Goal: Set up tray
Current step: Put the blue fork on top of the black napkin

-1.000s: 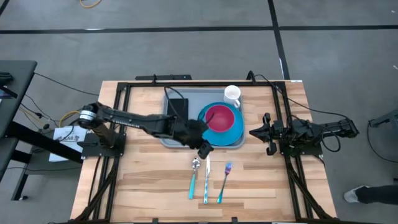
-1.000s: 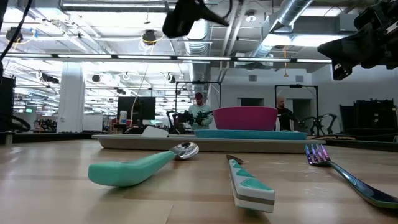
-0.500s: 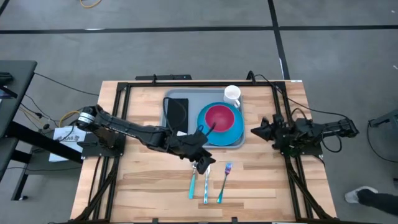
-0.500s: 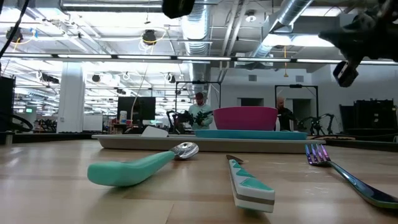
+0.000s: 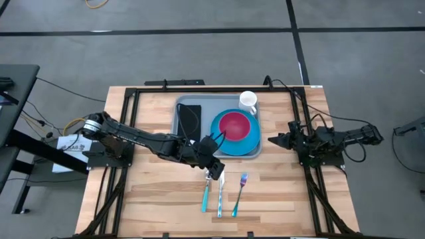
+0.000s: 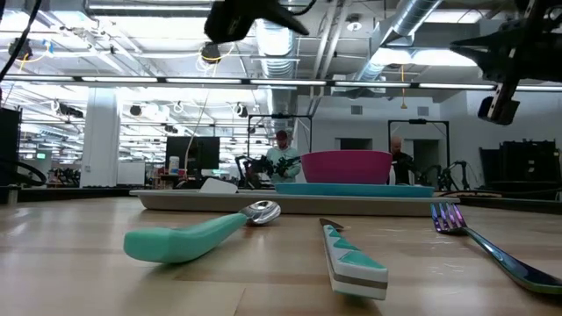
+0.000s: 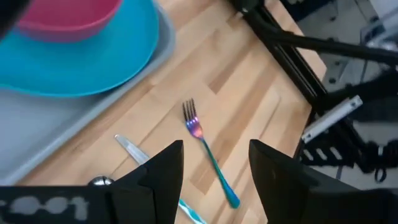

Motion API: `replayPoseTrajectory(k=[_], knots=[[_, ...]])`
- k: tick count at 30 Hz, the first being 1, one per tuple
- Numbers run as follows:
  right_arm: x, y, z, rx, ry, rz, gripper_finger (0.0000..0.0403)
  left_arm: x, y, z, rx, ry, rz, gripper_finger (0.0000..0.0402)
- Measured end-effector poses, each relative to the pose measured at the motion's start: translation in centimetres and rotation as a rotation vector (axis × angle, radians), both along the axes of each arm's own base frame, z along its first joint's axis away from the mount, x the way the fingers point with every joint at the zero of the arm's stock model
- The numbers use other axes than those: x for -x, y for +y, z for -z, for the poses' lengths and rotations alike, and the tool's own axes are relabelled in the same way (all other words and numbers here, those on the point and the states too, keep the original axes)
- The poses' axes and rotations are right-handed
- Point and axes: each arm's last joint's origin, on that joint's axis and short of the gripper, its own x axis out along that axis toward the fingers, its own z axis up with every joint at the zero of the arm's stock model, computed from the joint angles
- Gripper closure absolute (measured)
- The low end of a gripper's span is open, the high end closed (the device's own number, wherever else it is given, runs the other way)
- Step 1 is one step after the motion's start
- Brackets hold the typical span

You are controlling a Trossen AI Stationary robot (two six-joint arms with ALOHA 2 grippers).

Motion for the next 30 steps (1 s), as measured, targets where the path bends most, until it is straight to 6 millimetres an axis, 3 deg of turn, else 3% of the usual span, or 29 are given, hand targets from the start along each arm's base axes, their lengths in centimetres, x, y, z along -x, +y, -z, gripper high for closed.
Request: replayPoseTrajectory(k=[7,11,16,23,30], knots=[[-0.2,-0.1,0.2,0.003,0.031,0.05,0.0392,-0.9,-0.4,4.2,0.137,0.021,-0.066,0.0233],[-0.2,-0.1,0.3,0.004,0.036,0.05,0.0392,-3.5,-1.4,5.1,0.211,-0.068,-0.016,0.0233],[-0.2,-0.1,0.4,0.007,0.049,0.049,0.0392,-6.1,-2.6,6.6,0.236,0.013,0.031,0.0233],[-0.2,0.0,0.7,-0.002,0.08,0.045,0.0392,-7.6,-4.2,6.9,0.165,0.21,0.021,0.0233],[-0.2,0.0,1.0,0.011,0.115,0.044,0.0392,-7.3,-5.1,5.8,0.124,0.227,-0.111,0.0233]])
